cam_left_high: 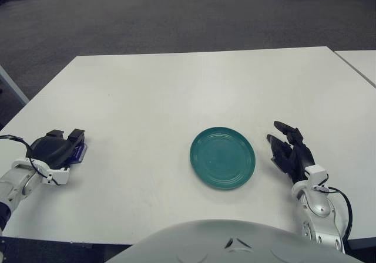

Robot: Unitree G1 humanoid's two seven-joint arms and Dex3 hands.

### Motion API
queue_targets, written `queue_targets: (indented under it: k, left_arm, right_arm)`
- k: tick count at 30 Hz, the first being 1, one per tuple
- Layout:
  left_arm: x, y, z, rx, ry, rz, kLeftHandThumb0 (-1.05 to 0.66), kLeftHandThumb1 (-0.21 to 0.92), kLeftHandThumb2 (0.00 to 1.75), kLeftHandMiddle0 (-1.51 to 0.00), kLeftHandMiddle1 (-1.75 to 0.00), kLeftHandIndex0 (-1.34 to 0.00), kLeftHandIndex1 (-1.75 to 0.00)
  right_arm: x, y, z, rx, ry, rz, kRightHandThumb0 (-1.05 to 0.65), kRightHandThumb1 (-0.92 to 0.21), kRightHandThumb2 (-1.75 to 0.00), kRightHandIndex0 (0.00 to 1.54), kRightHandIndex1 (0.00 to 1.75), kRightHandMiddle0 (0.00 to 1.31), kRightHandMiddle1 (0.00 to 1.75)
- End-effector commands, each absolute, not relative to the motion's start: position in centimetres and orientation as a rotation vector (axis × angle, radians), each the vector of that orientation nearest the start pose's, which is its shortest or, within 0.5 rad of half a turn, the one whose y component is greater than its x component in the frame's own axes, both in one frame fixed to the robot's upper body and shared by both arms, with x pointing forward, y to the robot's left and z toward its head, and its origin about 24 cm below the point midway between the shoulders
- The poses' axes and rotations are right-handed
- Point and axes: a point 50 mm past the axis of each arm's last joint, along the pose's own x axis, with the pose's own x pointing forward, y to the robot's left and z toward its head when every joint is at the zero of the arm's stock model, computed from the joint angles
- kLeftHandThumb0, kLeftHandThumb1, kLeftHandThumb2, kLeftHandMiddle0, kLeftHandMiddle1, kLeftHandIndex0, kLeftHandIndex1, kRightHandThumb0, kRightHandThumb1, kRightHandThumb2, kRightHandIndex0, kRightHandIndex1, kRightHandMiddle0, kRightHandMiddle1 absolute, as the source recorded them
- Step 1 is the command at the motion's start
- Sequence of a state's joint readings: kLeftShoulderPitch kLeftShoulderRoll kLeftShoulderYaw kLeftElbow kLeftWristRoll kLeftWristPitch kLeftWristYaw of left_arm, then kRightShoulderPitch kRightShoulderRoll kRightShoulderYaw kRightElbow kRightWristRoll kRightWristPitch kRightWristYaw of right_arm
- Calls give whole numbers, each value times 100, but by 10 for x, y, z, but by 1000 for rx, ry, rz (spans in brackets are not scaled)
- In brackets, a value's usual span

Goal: Put the gum into the plate.

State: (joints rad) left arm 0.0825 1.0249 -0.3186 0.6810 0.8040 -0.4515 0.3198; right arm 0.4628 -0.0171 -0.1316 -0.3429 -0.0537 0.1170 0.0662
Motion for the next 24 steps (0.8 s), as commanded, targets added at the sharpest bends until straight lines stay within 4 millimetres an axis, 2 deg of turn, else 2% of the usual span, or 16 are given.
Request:
queue_targets:
  k: [1,5,11,17,24]
  left_arm:
    - [128,337,-29,1561,389,-754,0,14,145,-85,-150,-52,-175]
    - [141,329,-10,1543,322,-696,0,14,146,-84,-153,-52,-175]
    - [142,322,-4,1543,273,-604,0,15,144,-82,-153,-51,-175]
    - [145,308,13,1529,202,-546,0,17,141,-82,-149,-51,-175]
    - [149,306,24,1521,155,-476,0,17,140,-81,-150,-52,-175]
  right_arm:
    - [138,-214,5,-139,355,-193,-71,-92,-63,31,30,0,78]
    - [137,-214,5,-137,356,-194,-71,-92,-63,31,31,0,79]
    - [137,-212,4,-138,356,-194,-71,-92,-63,31,31,0,79]
    - [137,-210,4,-138,357,-191,-70,-92,-63,31,31,0,77]
    - [137,-209,3,-138,358,-189,-71,-92,-65,31,31,0,76]
